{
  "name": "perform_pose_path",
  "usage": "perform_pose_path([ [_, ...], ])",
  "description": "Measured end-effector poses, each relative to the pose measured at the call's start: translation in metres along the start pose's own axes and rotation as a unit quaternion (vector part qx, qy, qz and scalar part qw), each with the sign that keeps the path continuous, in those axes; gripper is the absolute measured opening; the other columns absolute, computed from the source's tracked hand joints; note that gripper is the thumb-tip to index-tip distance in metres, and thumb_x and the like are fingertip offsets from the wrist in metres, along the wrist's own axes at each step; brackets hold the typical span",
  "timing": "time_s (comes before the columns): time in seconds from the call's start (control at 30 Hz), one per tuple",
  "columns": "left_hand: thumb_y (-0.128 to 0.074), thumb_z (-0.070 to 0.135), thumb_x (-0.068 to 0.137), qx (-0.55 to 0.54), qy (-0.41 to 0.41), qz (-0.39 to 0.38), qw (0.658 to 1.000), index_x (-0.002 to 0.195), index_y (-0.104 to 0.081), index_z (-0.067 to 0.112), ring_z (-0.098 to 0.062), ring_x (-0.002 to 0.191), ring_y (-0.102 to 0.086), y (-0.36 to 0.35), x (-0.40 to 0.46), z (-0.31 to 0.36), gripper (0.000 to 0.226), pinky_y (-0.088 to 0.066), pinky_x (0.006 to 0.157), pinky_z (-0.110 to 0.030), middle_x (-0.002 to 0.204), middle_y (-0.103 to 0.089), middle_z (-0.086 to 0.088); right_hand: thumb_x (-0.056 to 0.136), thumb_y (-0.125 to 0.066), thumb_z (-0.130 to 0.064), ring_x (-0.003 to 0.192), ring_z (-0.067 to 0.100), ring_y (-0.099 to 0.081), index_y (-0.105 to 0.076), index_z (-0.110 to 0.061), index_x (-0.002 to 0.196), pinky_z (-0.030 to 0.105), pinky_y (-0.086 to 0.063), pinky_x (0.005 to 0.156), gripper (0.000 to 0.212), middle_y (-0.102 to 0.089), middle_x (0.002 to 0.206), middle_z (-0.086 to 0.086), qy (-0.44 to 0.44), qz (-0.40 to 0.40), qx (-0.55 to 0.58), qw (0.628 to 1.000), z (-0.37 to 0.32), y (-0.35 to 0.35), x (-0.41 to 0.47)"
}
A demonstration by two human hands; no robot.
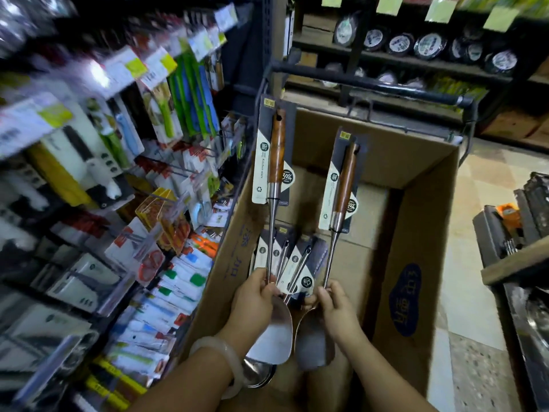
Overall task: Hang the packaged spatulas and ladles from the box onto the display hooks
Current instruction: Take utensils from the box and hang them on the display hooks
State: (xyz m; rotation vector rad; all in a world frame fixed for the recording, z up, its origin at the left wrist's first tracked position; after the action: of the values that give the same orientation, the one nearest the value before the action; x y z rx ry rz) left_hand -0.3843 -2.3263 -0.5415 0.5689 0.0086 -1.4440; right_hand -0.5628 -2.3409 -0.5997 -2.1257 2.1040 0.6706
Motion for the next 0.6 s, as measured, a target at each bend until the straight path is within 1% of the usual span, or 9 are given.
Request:
perform_pose_path([
  [0.03, -0.047, 0.001, 0.089, -0.005, -0.010, 0.014, 1.000, 0.085, -0.054, 0.010, -0.025, 0.084, -0.058, 0.009, -0.004, 0.008, 0.012, -0.045, 0.071, -0.015, 0.088, -0.065, -0.013, 0.097, -0.042, -0.006, 0.064, 0.005, -0.061, -0.045, -0.019, 0.078, 0.030, -0.049, 0.080, 0.024, -0.063, 0.068, 0.000, 0.024, 0.000, -0.019, 1.000, -0.016, -0.001, -0.003],
  [0.07, -0.047, 0.001, 0.089, -0.007, -0.019, 0.029, 0.999, 0.080, -0.052, 0.016, -0.025, 0.082, -0.058, 0.017, -0.008, 0.014, 0.018, -0.044, 0.069, -0.014, 0.085, -0.065, -0.012, 0.097, -0.042, -0.005, 0.060, -0.003, -0.059, -0.044, -0.020, 0.076, 0.019, -0.047, 0.076, 0.025, -0.062, 0.067, -0.001, 0.047, 0.000, -0.033, 0.998, -0.033, -0.002, -0.005],
  [0.13, -0.048, 0.002, 0.089, -0.010, -0.040, 0.059, 0.997, 0.074, -0.048, 0.024, -0.024, 0.080, -0.061, 0.040, -0.016, 0.026, 0.027, -0.047, 0.076, -0.021, 0.079, -0.063, -0.009, 0.096, -0.042, -0.004, 0.055, -0.009, -0.055, -0.042, -0.018, 0.074, 0.005, -0.041, 0.064, 0.026, -0.061, 0.066, 0.000, 0.089, -0.010, -0.057, 0.994, -0.071, -0.008, -0.009],
  [0.17, -0.048, 0.002, 0.089, -0.011, -0.049, 0.073, 0.996, 0.073, -0.047, 0.025, -0.024, 0.079, -0.061, 0.053, -0.022, 0.033, 0.028, -0.047, 0.078, -0.023, 0.078, -0.063, -0.012, 0.097, -0.042, -0.004, 0.054, -0.010, -0.054, -0.042, -0.016, 0.076, 0.004, -0.040, 0.061, 0.024, -0.060, 0.066, 0.000, 0.109, -0.015, -0.066, 0.992, -0.090, -0.013, -0.012],
  [0.23, -0.047, 0.002, 0.089, -0.017, -0.064, 0.100, 0.993, 0.072, -0.046, 0.026, -0.030, 0.082, -0.059, 0.081, -0.033, 0.046, 0.030, -0.046, 0.077, -0.028, 0.080, -0.062, -0.018, 0.097, -0.041, -0.006, 0.053, -0.009, -0.053, -0.043, -0.010, 0.080, 0.012, -0.040, 0.061, 0.018, -0.058, 0.064, 0.000, 0.145, -0.026, -0.064, 0.987, -0.126, -0.024, -0.019],
  [0.37, -0.045, 0.006, 0.093, -0.026, -0.110, 0.162, 0.980, 0.083, -0.049, 0.013, -0.016, 0.067, -0.051, 0.147, -0.076, 0.072, 0.013, -0.039, 0.061, -0.018, 0.070, -0.054, -0.003, 0.097, -0.042, -0.012, 0.061, -0.001, -0.054, -0.044, -0.016, 0.078, 0.020, -0.041, 0.069, 0.019, -0.058, 0.065, -0.004, 0.229, -0.057, -0.090, 0.968, -0.203, -0.061, -0.050],
  [0.47, -0.043, 0.004, 0.093, -0.025, -0.137, 0.219, 0.966, 0.088, -0.049, 0.005, -0.016, 0.067, -0.048, 0.201, -0.127, 0.084, 0.008, -0.037, 0.058, -0.011, 0.076, -0.054, -0.011, 0.097, -0.043, -0.010, 0.063, 0.010, -0.054, -0.044, -0.021, 0.075, 0.033, -0.045, 0.076, 0.024, -0.057, 0.064, -0.003, 0.304, -0.099, -0.104, 0.942, -0.255, -0.101, -0.097],
  [0.5, -0.043, 0.003, 0.092, -0.019, -0.145, 0.240, 0.960, 0.088, -0.049, 0.005, -0.014, 0.065, -0.048, 0.219, -0.149, 0.087, 0.008, -0.037, 0.058, -0.008, 0.075, -0.054, -0.010, 0.097, -0.043, -0.010, 0.063, 0.011, -0.054, -0.045, -0.020, 0.076, 0.034, -0.044, 0.076, 0.023, -0.057, 0.064, -0.003, 0.326, -0.115, -0.111, 0.932, -0.269, -0.116, -0.118],
  [0.6, -0.044, 0.001, 0.092, -0.003, -0.164, 0.315, 0.935, 0.087, -0.048, 0.013, 0.007, 0.057, -0.052, 0.270, -0.231, 0.087, 0.013, -0.036, 0.058, -0.002, 0.067, -0.053, 0.006, 0.097, -0.042, -0.011, 0.063, 0.007, -0.051, -0.049, -0.008, 0.084, 0.027, -0.038, 0.070, 0.015, -0.054, 0.065, -0.006, 0.391, -0.174, -0.120, 0.896, -0.303, -0.163, -0.198],
])
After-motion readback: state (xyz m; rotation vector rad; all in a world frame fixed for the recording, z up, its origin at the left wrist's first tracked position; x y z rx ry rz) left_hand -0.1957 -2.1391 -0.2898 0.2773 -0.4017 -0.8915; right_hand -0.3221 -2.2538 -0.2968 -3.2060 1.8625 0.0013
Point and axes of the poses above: each hand's wrist, its own x-axis towards the middle knuckle, its own y-axis out of the back of the hand, z = x × y, the point moved 10 cm from there along x, towards the middle knuckle
